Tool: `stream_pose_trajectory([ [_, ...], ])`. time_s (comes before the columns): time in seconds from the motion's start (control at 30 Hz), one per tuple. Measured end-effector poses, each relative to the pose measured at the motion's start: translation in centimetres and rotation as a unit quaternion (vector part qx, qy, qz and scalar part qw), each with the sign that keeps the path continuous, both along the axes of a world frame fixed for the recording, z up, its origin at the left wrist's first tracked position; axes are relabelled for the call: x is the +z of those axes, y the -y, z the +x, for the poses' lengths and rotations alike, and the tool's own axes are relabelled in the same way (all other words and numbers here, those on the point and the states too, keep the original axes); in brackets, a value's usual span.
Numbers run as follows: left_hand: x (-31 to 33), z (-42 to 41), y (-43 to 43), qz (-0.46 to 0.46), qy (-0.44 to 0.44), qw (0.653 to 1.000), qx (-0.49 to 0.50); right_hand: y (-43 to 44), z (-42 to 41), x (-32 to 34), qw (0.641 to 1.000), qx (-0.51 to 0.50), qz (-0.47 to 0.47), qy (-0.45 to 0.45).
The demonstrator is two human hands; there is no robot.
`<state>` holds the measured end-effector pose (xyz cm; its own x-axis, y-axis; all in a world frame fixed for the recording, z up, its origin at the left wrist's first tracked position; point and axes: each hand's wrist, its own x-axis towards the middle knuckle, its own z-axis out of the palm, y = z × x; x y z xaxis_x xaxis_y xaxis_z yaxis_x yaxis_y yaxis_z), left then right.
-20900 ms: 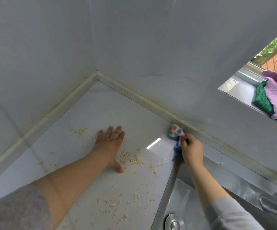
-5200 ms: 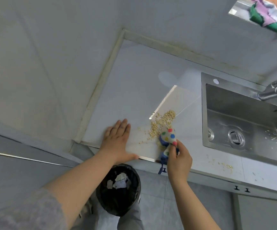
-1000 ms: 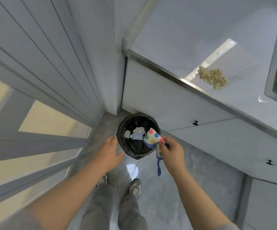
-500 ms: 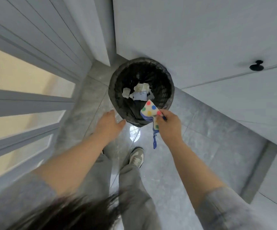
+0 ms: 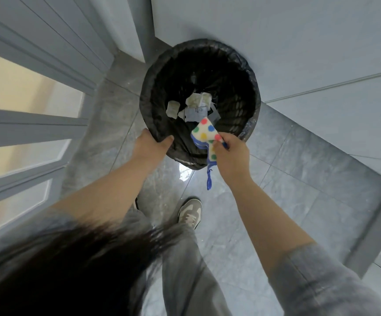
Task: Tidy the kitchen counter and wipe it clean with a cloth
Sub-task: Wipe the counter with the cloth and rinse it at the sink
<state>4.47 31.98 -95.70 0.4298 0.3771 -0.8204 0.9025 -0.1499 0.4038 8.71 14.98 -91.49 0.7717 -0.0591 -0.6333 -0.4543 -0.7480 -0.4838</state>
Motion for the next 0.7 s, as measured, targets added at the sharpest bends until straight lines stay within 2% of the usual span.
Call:
stream_pose_trajectory([
  [0.13, 0.1, 0.6, 0.5, -0.061, 0.002, 0.992, 0.112, 0.1, -0.3, -0.3, 1.000, -0.010, 0.002, 0.004],
  [0.23, 1.2, 1.1, 0.7, -0.081, 0.017, 0.986, 0.142, 0.2, -0.4, 0.5, 1.000, -0.015, 0.000, 0.013],
  [0.4, 5.8, 0.2, 0.3, -0.065, 0.020, 0.993, 0.096, 0.2, -0.8, 4.8, 0.999, -0.031, 0.005, 0.027],
  [0.7, 21.6, -3.2, -1.4, -0.030, 0.017, 0.999, -0.029, 0.4, -3.4, 20.5, 0.998, -0.061, 0.020, 0.029],
])
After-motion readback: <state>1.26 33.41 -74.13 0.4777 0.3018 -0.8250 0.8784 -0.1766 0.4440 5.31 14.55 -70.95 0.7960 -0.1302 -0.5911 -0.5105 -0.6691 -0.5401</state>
